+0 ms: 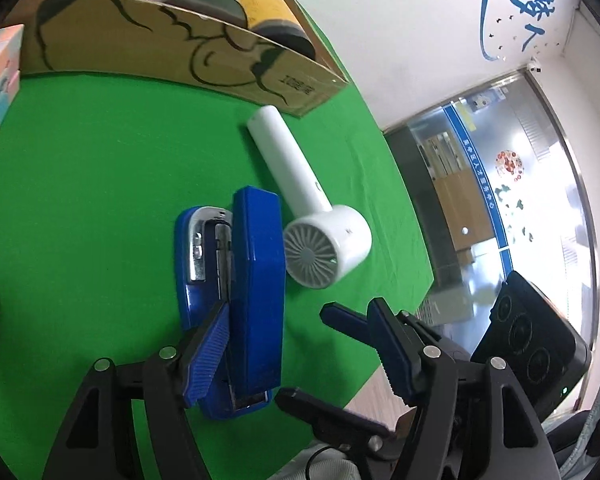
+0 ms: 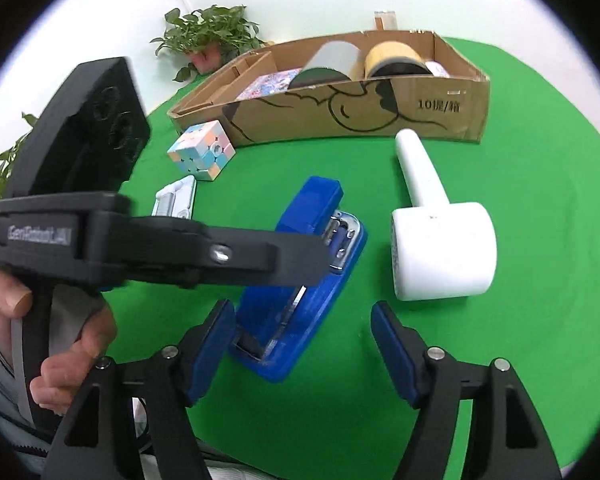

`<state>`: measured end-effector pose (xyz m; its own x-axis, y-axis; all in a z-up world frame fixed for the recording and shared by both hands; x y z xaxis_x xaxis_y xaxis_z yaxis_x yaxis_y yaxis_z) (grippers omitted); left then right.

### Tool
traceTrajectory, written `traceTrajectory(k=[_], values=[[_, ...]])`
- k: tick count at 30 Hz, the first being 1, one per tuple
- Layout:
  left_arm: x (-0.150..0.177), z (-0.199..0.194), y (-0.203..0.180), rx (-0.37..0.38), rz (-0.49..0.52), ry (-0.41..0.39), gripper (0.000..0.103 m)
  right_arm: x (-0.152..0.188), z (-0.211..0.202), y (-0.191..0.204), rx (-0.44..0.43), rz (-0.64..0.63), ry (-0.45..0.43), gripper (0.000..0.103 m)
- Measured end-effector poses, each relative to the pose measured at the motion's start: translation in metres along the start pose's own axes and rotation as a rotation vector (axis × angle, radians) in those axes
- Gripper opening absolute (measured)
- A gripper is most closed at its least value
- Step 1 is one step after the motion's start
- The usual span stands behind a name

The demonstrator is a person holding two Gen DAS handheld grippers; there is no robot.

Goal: Organize rigid objects
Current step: 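Lift the blue stapler with the right gripper and carry it over the box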

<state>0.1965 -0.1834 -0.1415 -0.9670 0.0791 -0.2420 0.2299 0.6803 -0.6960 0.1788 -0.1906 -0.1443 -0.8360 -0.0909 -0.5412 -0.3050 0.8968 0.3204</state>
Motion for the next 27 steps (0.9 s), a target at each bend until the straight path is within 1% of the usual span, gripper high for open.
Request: traceTrajectory(k=[2,4,6,8,9,11,12,13,15,18,19,20,22,27], values=[[0.002,0.001,-0.001,-0.001,0.006,0.01,0.067,0.005,0.009,0.002,0.001,-0.001,0.009,0.07],[0.004,-0.003,-0.001,-0.004,0.021,0.016,0.067,0.001,0.026,0.002,0.035,-0.014,0.014,0.07],[0.004,-0.007,-0.002,0.002,0.035,0.016,0.067,0.003,0.036,0.011,0.02,-0.047,0.014,0.07],[0.006,-0.02,0.007,-0.037,0.034,-0.009,0.067,0.008,0.03,0.013,0.008,-0.071,0.002,0.07],[0.005,-0.026,0.014,-0.056,0.023,-0.022,0.069,0.009,0.034,0.014,0.015,-0.085,0.004,0.07],[0.004,-0.034,0.031,-0.085,-0.017,-0.051,0.073,0.009,0.044,0.013,0.071,-0.117,0.003,0.069],[0.004,-0.035,0.04,-0.083,-0.048,-0.053,0.073,0.007,0.046,0.013,0.106,-0.144,-0.012,0.065],[0.005,-0.035,0.044,-0.074,-0.069,-0.049,0.073,0.006,0.048,0.013,0.115,-0.154,-0.021,0.065],[0.009,-0.031,0.045,-0.043,-0.09,-0.036,0.073,0.003,0.051,0.013,0.111,-0.157,-0.028,0.063],[0.012,-0.022,0.042,-0.027,-0.088,-0.017,0.073,-0.001,0.056,0.012,0.084,-0.152,-0.033,0.06],[0.014,-0.021,0.042,-0.021,-0.093,-0.01,0.073,0.001,0.052,0.013,0.07,-0.143,-0.036,0.058],[0.016,-0.019,0.042,-0.015,-0.096,-0.002,0.073,-0.001,0.052,0.01,0.05,-0.116,-0.045,0.051],[0.02,-0.011,0.041,-0.014,-0.096,0.018,0.073,-0.005,0.052,0.011,-0.015,-0.085,-0.04,0.051],[0.023,-0.005,0.042,-0.022,-0.096,0.018,0.073,-0.006,0.052,0.016,-0.002,-0.094,-0.056,0.051]])
Point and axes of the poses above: each gripper's, at about its wrist camera, not at the fingertips, and z roughly the way its jaws point, y to its left, x to its underside, the point moved 9 cm from there along z, roughly the way its jaws point, and after that the axes turned 2 degrees about -x, right-handed, at the moved point
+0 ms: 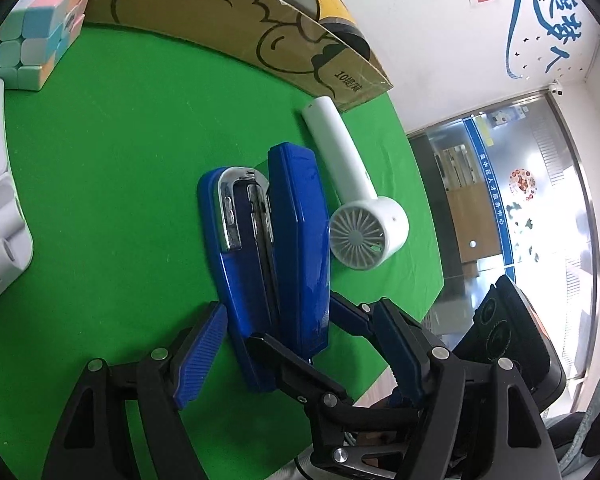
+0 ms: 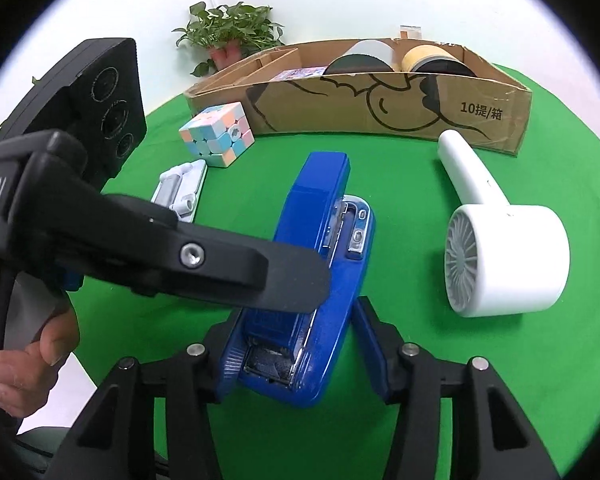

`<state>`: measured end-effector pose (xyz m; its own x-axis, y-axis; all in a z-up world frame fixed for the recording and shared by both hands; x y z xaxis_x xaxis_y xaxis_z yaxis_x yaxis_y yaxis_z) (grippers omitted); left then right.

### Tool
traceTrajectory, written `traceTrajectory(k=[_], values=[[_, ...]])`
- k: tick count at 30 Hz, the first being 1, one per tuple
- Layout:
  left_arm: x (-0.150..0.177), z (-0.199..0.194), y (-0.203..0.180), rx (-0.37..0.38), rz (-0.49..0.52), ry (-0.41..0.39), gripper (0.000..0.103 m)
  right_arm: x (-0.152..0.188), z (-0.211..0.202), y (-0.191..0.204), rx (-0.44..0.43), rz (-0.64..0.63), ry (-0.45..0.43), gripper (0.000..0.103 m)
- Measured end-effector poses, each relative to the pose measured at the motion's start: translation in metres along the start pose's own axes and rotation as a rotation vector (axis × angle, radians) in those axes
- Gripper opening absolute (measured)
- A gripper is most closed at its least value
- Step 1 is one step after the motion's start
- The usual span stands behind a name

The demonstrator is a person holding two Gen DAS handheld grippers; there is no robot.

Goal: Organize rigid objects
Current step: 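Lift the blue stapler with the right gripper and carry it over the box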

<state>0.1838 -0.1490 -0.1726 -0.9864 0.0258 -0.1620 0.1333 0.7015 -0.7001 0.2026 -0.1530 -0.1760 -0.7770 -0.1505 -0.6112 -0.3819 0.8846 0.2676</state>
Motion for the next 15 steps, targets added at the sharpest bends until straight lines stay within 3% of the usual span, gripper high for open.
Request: traceTrajectory(k=[4,9,10,11,12,15], values=[[-0.001,-0.004,0.001,0.0,-0.016,0.002,0.073,0.002,-0.002,-0.005,-0.024,0.034,-0.004,0.051],[-0.001,-0.006,0.002,0.001,-0.029,0.008,0.072,0.003,-0.008,-0.018,-0.164,0.215,0.015,0.048],[-0.001,-0.006,0.002,-0.008,-0.023,0.01,0.07,0.003,-0.008,-0.019,-0.186,0.238,0.019,0.048],[-0.001,-0.004,0.002,-0.026,-0.018,0.015,0.056,0.002,-0.008,-0.02,-0.208,0.261,0.022,0.048],[0.0,-0.002,0.004,-0.03,-0.018,0.027,0.05,0.003,-0.007,-0.02,-0.232,0.284,0.026,0.048],[-0.001,-0.001,0.003,-0.032,-0.017,0.024,0.047,0.004,-0.007,-0.016,-0.242,0.275,0.029,0.047]])
Point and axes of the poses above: each gripper's, at about its wrist camera, not at the fingertips, and z roughly the way its jaws point, y to its left, x to its underside, the point moved 9 cm from there along z, roughly the way its jaws point, and after that the axes turned 2 degrees about -x, right-handed, at the moved point
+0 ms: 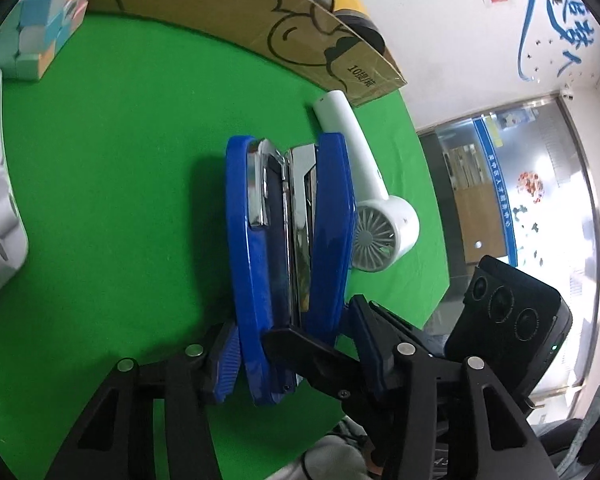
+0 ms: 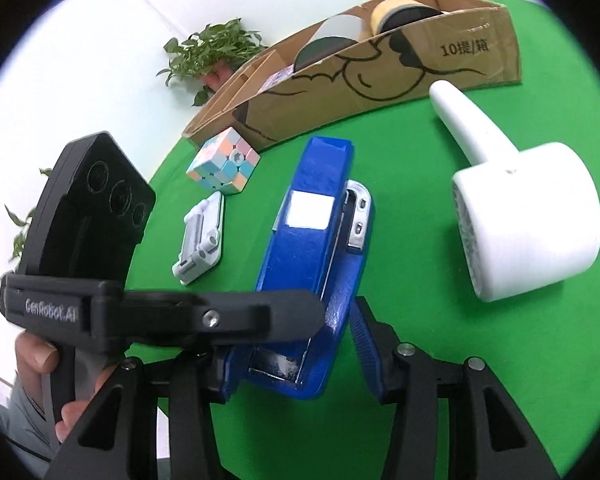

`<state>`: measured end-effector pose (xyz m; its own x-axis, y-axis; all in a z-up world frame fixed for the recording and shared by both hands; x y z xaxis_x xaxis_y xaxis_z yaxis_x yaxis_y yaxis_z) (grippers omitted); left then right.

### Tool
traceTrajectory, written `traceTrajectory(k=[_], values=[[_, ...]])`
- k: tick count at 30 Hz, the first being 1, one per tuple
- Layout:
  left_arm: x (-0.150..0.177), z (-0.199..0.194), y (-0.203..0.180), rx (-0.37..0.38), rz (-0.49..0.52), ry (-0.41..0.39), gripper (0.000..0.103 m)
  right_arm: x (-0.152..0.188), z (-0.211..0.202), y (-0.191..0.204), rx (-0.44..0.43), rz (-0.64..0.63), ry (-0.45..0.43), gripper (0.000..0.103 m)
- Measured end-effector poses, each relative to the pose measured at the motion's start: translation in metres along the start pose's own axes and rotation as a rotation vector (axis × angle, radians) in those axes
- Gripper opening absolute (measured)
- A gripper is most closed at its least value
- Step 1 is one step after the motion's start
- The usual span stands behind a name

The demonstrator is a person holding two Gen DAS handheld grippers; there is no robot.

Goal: Organize rigid objects
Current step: 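Lift the blue stapler with the right gripper and carry it over the box, then lower the stapler onto the board-game box and open the right gripper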

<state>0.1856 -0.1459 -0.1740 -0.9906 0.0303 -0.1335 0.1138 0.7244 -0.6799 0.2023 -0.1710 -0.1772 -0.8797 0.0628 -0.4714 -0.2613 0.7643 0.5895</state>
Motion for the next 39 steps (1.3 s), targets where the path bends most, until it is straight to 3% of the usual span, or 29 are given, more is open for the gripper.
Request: traceTrajectory(k=[4,5,6,12,17,29,39], values=[[-0.003,-0.007,0.001,-0.014,0.002,-0.032,0.043,-0.002,0.0,0.006,0.012,-0.024,0.008,0.044],[-0.007,-0.013,0.001,-0.014,0.0,-0.058,0.04,-0.004,-0.001,0.01,0.007,-0.042,0.005,0.034],[-0.008,-0.018,0.002,-0.015,0.002,-0.065,0.04,-0.006,-0.002,0.016,0.004,-0.059,0.008,0.031],[-0.02,-0.037,0.005,-0.01,-0.016,-0.114,0.04,-0.018,0.004,0.028,0.007,-0.073,0.034,0.031],[-0.034,-0.072,-0.004,-0.001,0.012,-0.19,0.04,-0.039,-0.004,0.048,0.004,-0.138,-0.008,0.03],[-0.113,-0.161,-0.021,-0.013,0.097,-0.339,0.04,-0.125,-0.003,0.093,-0.004,-0.279,-0.119,0.03],[-0.194,-0.192,0.016,-0.028,0.032,-0.344,0.04,-0.189,0.049,0.111,-0.031,-0.275,-0.07,0.03]])
Point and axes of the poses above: each gripper's, at about its wrist camera, not at the fingertips, and z roughly the way its jaws point, y to its left, x to its underside, the point moved 9 cm from there along z, roughly the way its jaws point, and after that the axes turned 2 degrees about -x, right-handed, at the moved point
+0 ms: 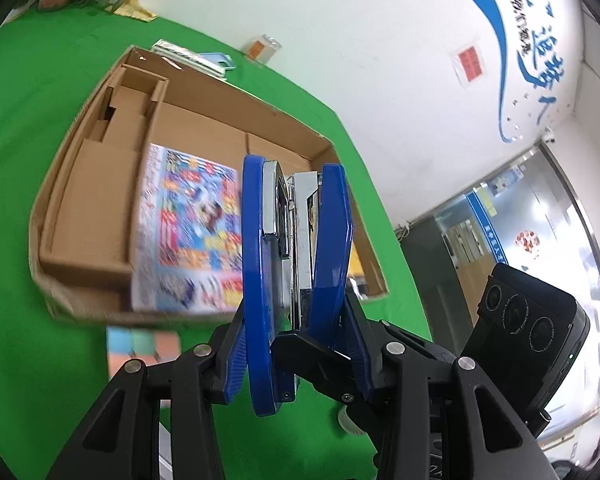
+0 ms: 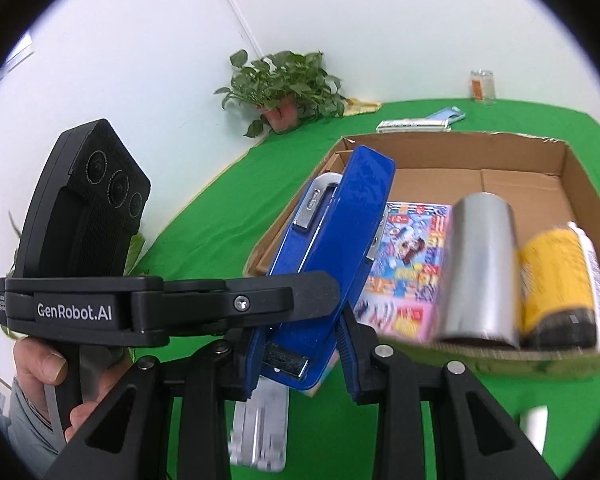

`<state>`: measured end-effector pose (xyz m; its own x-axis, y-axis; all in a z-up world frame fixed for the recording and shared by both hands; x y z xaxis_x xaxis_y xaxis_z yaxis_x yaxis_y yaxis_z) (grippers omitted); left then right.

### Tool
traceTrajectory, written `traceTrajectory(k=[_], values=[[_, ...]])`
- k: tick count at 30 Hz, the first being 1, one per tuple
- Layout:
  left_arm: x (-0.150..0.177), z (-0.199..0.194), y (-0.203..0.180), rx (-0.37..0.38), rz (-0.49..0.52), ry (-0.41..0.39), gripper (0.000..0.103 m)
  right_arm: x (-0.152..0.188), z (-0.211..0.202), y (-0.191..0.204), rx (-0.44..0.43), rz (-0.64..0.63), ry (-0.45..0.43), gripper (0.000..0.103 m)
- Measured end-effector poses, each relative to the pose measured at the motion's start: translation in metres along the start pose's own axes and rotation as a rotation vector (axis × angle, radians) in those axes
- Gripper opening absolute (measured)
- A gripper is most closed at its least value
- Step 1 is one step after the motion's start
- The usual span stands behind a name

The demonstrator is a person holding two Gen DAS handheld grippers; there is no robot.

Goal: Organize rigid objects
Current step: 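Lower the stapler onto the board-game box and open the right gripper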

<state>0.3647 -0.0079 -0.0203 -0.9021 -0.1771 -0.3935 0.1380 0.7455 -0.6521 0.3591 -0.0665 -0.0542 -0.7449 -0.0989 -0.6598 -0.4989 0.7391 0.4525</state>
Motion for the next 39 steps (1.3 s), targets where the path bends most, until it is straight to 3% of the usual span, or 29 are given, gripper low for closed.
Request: traceTrajectory(k=[6,13,19,25,32,36,39], values=[[-0.035,0.027,0.041,-0.026,-0.06,0.028,0.04,-0.02,0.042,-0.016,-0.042,0.035,0.07,0.03],[-0.05,0.059,0.074,-0.033,-0.105,0.062,0.04,-0.017,0.07,-0.034,-0.045,0.087,0.117,0.03],[-0.053,0.073,0.092,-0.135,-0.088,0.085,0.04,-0.006,0.085,-0.044,-0.002,0.101,0.163,0.03],[-0.057,0.067,0.091,-0.159,-0.056,0.074,0.043,-0.006,0.086,-0.043,-0.013,0.13,0.164,0.03],[-0.06,0.011,0.078,-0.24,0.028,-0.093,0.063,-0.004,0.095,-0.037,0.036,0.124,0.193,0.033],[-0.051,-0.009,0.084,-0.291,0.051,-0.134,0.063,-0.005,0.096,-0.035,0.062,0.118,0.198,0.033],[-0.042,-0.027,0.075,-0.338,0.116,-0.211,0.063,-0.005,0.089,-0.031,0.101,0.065,0.182,0.037]])
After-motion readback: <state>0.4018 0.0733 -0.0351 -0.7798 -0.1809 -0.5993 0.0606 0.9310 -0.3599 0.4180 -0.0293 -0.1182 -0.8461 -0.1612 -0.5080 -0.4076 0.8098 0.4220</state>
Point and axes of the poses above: each gripper's, at about its wrist camera, not at the fingertips, and z roughly the way its jaws point, y to its left, x to its underside, the point moved 9 cm from there along z, roughly the way its jaws point, and after that the axes turned 2 degrees about -x, right-handed, at the moved point
